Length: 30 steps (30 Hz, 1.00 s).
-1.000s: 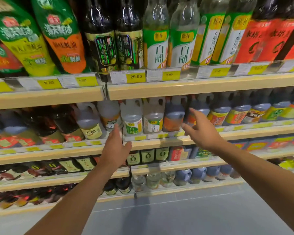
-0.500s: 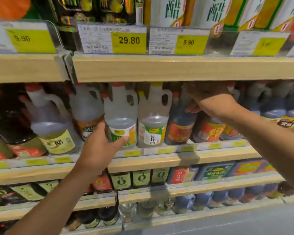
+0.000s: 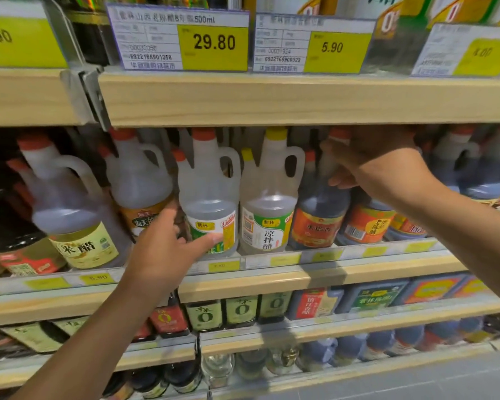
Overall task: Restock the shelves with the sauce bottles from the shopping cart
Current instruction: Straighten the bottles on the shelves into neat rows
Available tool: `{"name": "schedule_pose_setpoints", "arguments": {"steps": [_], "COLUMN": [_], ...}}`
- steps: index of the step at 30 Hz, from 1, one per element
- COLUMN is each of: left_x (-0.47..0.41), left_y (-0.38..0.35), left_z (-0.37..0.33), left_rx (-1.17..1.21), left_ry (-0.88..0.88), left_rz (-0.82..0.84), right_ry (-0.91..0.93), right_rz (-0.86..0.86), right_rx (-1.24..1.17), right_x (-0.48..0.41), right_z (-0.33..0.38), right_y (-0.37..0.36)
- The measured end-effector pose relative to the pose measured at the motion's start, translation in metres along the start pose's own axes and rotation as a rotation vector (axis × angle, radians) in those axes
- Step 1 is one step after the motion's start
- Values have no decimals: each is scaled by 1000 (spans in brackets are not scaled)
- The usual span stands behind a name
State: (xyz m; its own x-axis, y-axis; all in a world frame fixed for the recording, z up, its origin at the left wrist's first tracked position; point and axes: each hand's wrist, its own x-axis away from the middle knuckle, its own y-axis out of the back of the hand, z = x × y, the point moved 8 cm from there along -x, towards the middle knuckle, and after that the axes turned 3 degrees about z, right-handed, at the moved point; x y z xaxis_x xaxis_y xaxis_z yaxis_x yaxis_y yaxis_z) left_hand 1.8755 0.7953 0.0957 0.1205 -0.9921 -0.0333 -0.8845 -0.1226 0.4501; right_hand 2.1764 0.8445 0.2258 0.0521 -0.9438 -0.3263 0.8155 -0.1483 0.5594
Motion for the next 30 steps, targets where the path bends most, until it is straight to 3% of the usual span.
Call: {"name": "schedule_pose_setpoints", "arguments": {"steps": [10,13,16,19,22,30], "left_x": [4,11,24,39,49,45], "left_y": [-12,-12,-4,7,17,40], "left_z": [1,4,11,18,25,39], "left_rx": [43,-19,-29,38,100,284], "left_ry": [-10,-49,-14,-27,-36,12], "left_rz": [68,76,24,-3,-59,-179], "right_ry": [-84,-154,43,267,373,246], "right_rz": [-52,-243,-359,-274,-110,141], "right_rx": [52,276,297,212,125,104], "right_x": [8,29,62,86,93,62], "right_z": [-10,-18,12,45,72,123], "right_y": [3,6,-16,-57,-99,-169]}}
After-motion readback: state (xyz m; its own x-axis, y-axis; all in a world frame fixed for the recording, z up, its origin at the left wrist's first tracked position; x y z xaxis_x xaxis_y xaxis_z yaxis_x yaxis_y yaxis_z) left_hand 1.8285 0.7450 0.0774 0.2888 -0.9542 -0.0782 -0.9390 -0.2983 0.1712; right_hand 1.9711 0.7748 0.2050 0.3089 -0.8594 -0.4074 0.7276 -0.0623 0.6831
